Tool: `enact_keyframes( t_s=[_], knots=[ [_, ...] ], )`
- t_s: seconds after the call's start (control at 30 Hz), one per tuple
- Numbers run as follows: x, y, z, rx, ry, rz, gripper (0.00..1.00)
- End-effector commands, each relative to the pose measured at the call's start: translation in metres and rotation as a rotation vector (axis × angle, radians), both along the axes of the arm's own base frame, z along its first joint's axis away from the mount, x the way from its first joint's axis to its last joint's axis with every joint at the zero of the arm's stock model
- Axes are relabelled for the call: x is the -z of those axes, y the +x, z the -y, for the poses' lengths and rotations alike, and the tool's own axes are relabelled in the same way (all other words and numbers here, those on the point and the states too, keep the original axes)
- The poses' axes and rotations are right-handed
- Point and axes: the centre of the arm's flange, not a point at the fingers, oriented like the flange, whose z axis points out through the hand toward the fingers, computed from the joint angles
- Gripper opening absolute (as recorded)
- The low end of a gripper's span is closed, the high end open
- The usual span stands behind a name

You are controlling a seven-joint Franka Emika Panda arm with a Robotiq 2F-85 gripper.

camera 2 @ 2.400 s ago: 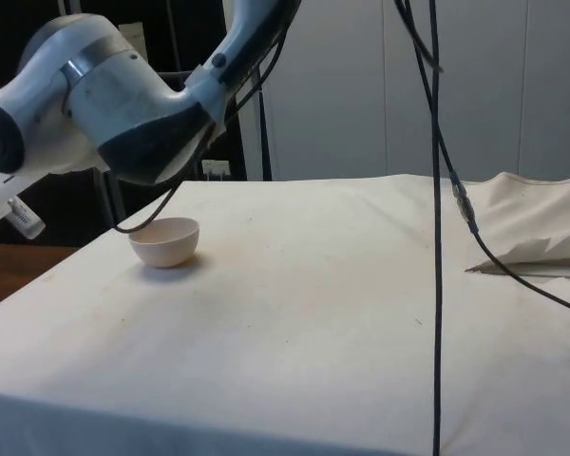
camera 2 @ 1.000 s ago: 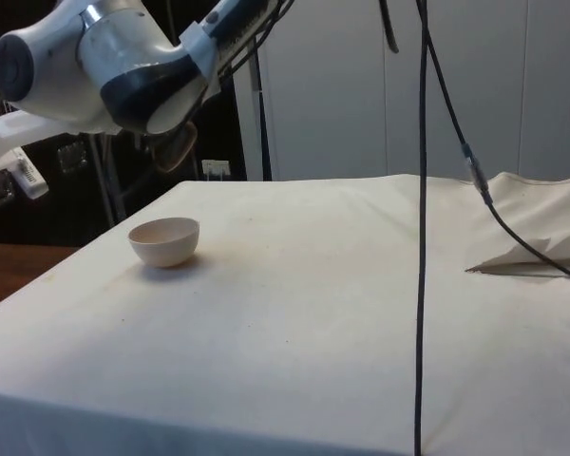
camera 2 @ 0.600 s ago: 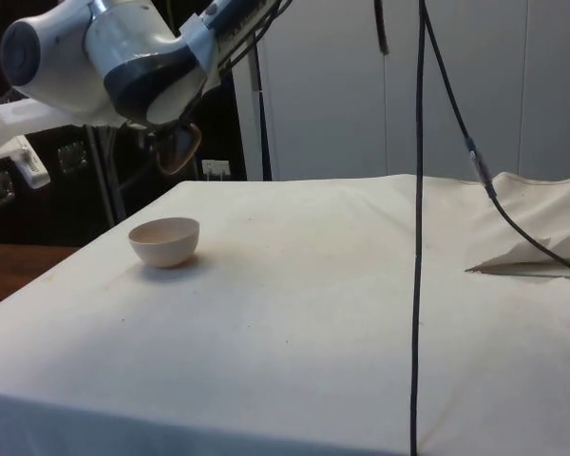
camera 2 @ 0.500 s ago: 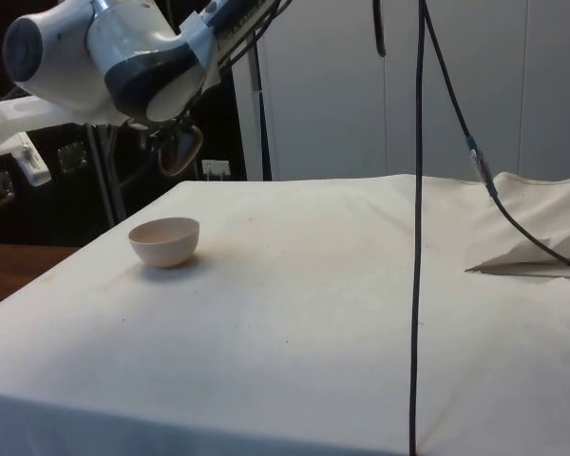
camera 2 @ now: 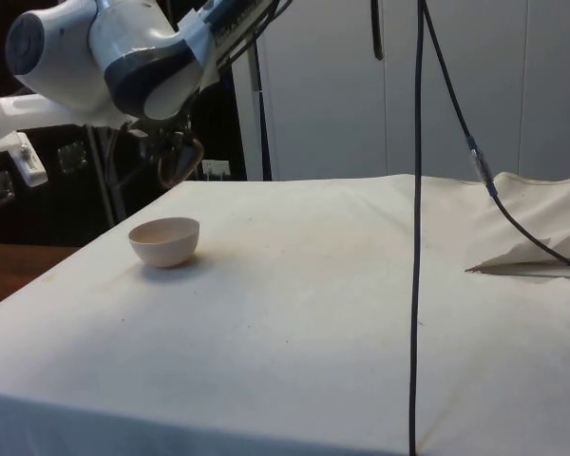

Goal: Pour the coffee beans from the cup into the bowl.

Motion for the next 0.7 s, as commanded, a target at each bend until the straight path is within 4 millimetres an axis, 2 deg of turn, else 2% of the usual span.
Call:
enact_keyframes(
  t_s=[0.0, 0.67],
  knots=[
    [0.0002, 0.0006, 0.0000, -0.003, 0.022, 0.001, 0.00],
    [0.0056, 0.0015, -0.0036, 0.020, 0.146, 0.003, 0.00]
  ],
)
